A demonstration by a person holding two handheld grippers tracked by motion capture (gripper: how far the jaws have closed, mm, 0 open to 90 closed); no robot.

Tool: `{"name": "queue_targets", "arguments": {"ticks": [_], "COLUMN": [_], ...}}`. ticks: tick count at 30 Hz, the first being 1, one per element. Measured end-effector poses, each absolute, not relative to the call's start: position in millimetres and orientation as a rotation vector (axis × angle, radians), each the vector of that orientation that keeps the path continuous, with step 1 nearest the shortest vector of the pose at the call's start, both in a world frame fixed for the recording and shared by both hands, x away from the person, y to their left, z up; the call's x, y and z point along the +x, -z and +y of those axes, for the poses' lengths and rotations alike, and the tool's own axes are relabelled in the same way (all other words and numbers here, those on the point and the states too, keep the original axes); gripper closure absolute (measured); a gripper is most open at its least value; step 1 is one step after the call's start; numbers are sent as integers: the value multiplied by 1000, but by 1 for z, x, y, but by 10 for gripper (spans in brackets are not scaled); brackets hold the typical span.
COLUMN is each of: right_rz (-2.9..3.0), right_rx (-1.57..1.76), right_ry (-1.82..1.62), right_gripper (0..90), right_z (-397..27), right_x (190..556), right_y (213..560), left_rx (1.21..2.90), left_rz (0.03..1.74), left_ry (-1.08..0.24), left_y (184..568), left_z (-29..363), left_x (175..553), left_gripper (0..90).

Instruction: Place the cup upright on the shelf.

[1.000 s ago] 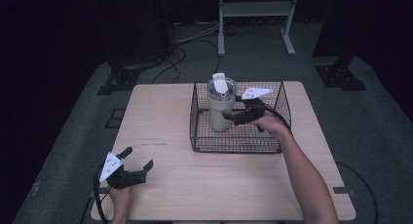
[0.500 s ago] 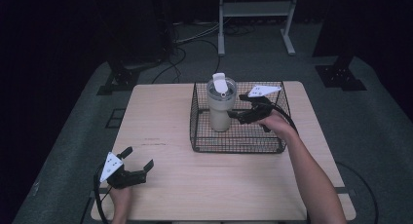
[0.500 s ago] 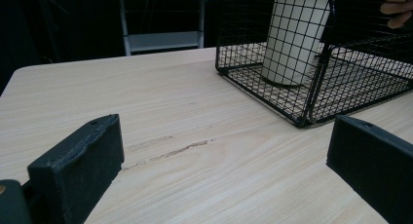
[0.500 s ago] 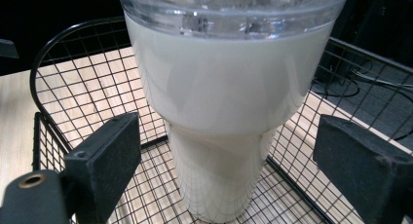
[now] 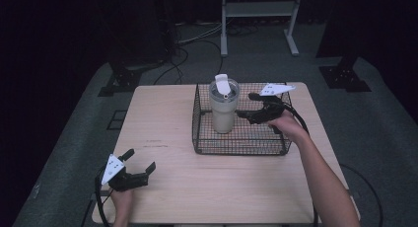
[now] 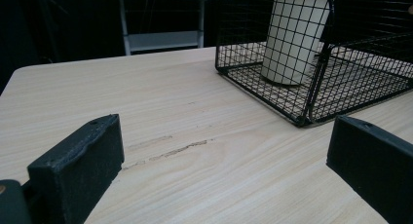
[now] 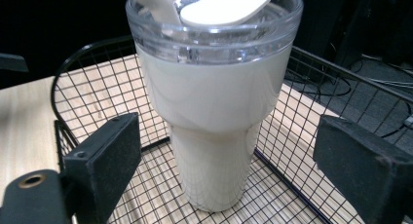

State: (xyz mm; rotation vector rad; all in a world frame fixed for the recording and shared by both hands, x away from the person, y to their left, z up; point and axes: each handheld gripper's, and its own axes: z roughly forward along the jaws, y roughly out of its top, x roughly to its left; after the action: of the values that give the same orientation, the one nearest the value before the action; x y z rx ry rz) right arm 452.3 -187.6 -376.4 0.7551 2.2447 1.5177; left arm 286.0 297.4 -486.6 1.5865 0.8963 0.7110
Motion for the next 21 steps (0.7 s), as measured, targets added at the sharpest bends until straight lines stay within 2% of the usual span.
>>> {"name": "queue_targets", "arguments": {"ticks": [21], "right_rz": [2244], "right_rx": [787], "right_ry": [-1522], "right_gripper": [97], "right_z": [-207], "right_x": [429], "right_y": [358], "left_rx": [1593], "left_rz": [893], "left_ry": [-716], "left_y": [487], "left_z": [297], "left_x": [286], "left_gripper": [0]}}
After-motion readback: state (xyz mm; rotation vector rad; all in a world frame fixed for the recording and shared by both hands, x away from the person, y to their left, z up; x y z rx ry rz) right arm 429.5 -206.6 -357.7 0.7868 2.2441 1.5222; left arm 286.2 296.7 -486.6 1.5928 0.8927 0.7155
